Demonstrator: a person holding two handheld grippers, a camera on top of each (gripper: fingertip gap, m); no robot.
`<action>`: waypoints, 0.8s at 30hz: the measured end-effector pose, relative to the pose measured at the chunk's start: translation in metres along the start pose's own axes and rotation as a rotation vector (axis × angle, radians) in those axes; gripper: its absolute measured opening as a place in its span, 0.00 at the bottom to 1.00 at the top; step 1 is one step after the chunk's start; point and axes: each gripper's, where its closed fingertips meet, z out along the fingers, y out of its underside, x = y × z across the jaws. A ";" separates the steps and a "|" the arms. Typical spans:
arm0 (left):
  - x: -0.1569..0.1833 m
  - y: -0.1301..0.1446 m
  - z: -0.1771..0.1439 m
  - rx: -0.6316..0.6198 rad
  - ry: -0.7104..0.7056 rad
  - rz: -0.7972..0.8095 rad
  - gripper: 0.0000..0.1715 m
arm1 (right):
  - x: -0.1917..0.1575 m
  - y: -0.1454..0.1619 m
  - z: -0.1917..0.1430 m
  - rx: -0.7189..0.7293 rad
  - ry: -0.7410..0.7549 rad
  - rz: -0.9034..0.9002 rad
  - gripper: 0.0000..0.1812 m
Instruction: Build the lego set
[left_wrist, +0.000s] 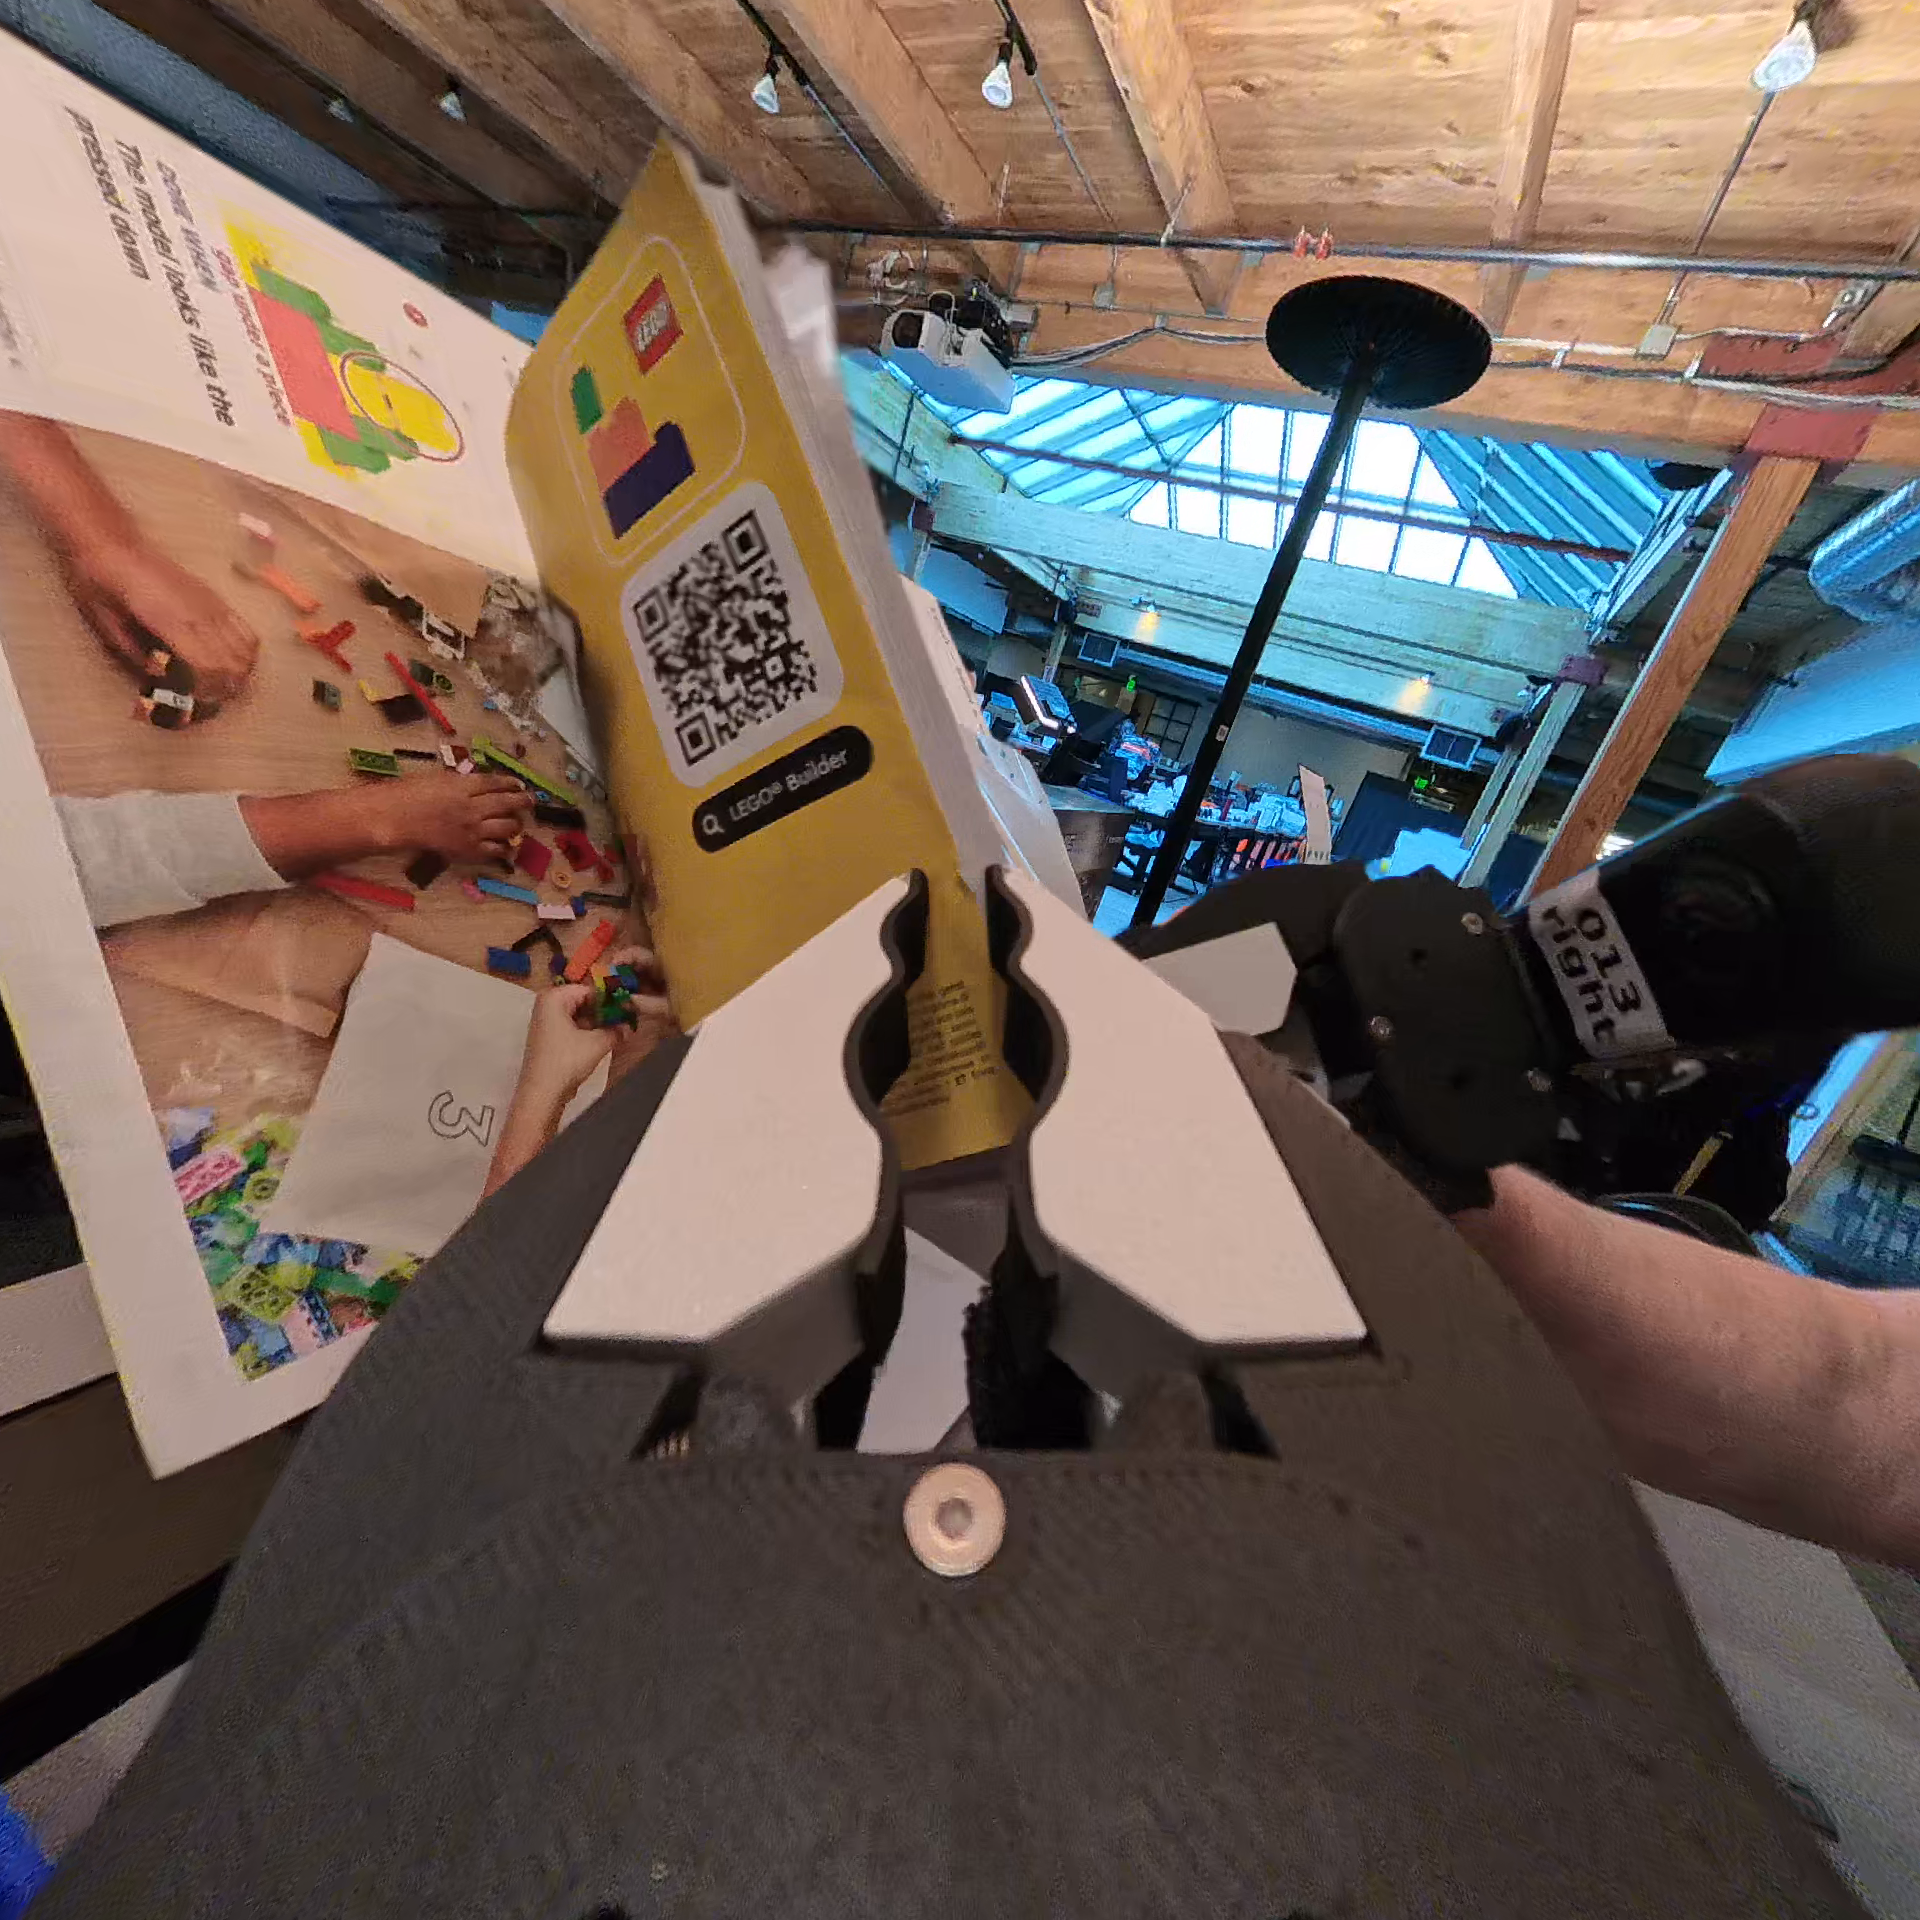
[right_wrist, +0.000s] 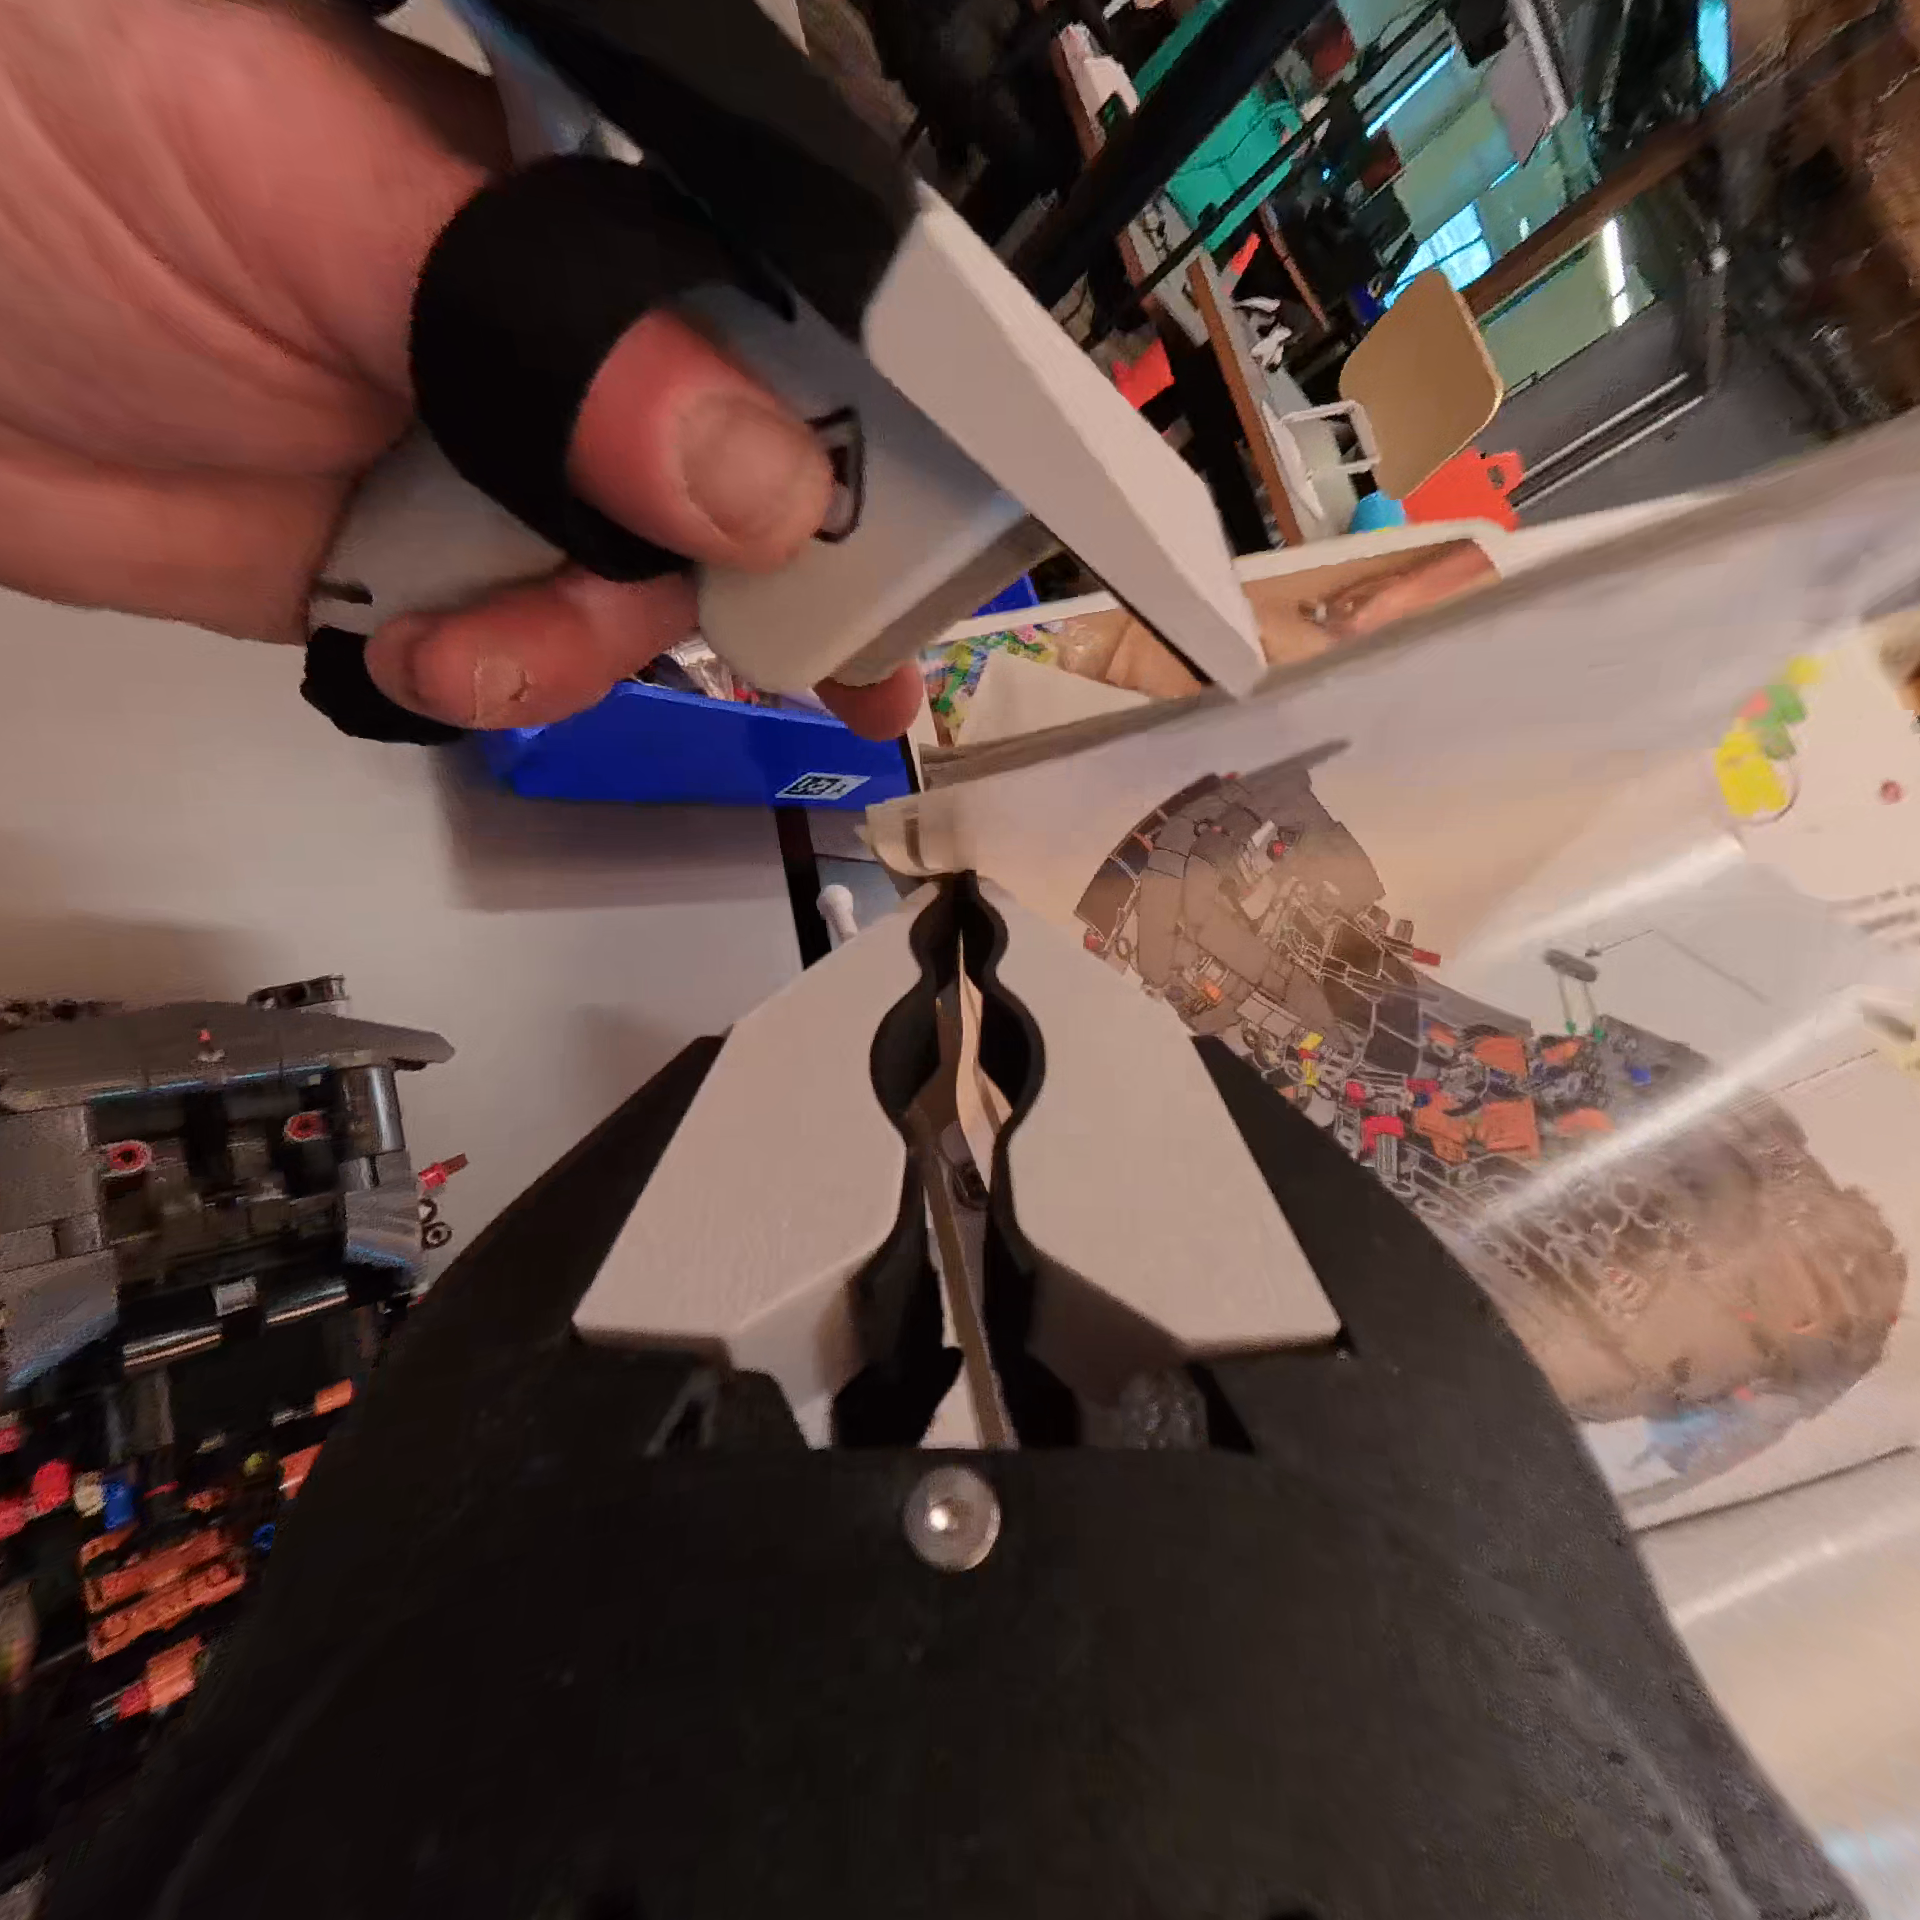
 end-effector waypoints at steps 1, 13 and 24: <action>-0.001 0.000 0.000 0.017 0.004 -0.001 0.07 | 0.001 0.004 -0.001 -0.007 -0.016 0.031 0.00; -0.027 -0.007 -0.015 0.097 -0.041 -0.097 0.24 | 0.037 -0.011 -0.042 0.267 -0.072 0.402 0.00; -0.062 0.005 -0.031 0.063 -0.140 -0.144 0.26 | 0.109 0.046 -0.147 0.391 0.258 0.620 0.00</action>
